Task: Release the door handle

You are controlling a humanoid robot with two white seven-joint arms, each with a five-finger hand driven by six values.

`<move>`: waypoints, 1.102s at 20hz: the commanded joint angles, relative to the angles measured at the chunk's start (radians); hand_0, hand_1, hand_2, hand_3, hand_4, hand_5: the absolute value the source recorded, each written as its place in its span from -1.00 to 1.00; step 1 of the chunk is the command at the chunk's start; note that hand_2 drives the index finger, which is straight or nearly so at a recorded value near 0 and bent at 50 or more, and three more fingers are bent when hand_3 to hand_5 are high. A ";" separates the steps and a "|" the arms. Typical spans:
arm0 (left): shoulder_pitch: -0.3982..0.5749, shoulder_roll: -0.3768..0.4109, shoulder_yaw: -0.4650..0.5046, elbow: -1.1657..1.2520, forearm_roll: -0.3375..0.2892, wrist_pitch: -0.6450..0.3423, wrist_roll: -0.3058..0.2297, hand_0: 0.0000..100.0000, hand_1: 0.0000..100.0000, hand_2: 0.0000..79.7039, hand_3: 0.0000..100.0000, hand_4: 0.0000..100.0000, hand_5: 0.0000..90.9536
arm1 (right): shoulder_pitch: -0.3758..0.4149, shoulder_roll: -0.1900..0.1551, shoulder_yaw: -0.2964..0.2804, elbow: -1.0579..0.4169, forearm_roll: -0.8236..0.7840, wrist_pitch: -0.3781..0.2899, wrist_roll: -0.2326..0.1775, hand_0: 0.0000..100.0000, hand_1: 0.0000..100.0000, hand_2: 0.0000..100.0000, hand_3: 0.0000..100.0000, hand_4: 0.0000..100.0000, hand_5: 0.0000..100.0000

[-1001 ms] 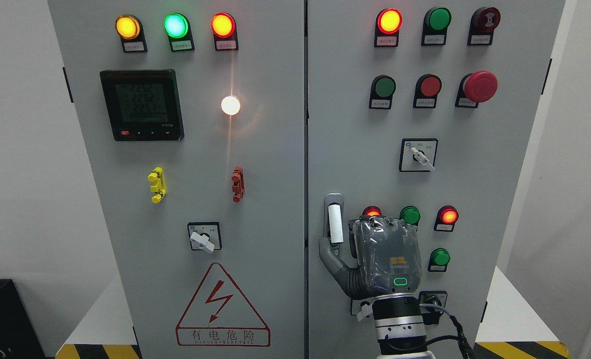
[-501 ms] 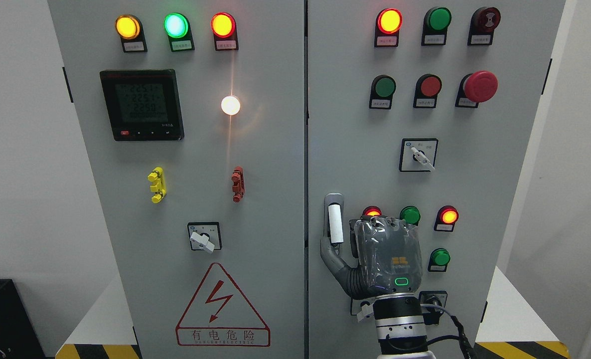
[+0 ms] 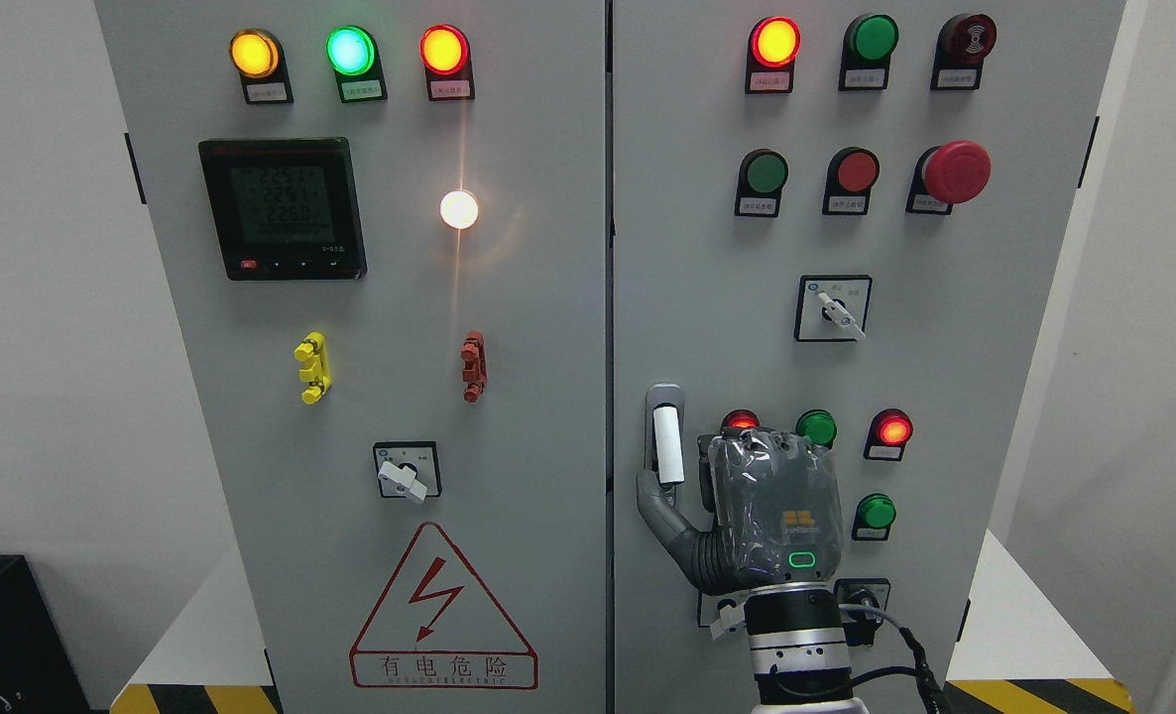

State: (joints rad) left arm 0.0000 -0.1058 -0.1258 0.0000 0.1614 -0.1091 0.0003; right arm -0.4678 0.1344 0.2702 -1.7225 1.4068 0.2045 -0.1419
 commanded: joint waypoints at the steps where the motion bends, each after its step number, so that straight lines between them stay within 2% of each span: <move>1: -0.028 0.000 0.000 0.029 0.000 0.000 0.000 -0.76 0.11 -1.00 -1.00 -1.00 -1.00 | 0.000 0.002 -0.005 0.000 0.000 0.003 0.001 -0.19 -0.18 0.96 1.00 0.92 1.00; 22: -0.026 0.000 0.000 0.029 0.000 0.000 0.000 -0.76 0.11 -1.00 -1.00 -1.00 -1.00 | 0.018 0.008 -0.013 -0.016 -0.002 0.004 -0.001 -0.09 -0.17 0.96 1.00 0.92 1.00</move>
State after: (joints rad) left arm 0.0000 -0.1058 -0.1258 0.0000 0.1617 -0.1091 0.0003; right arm -0.4551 0.1408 0.2636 -1.7303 1.4052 0.2091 -0.1420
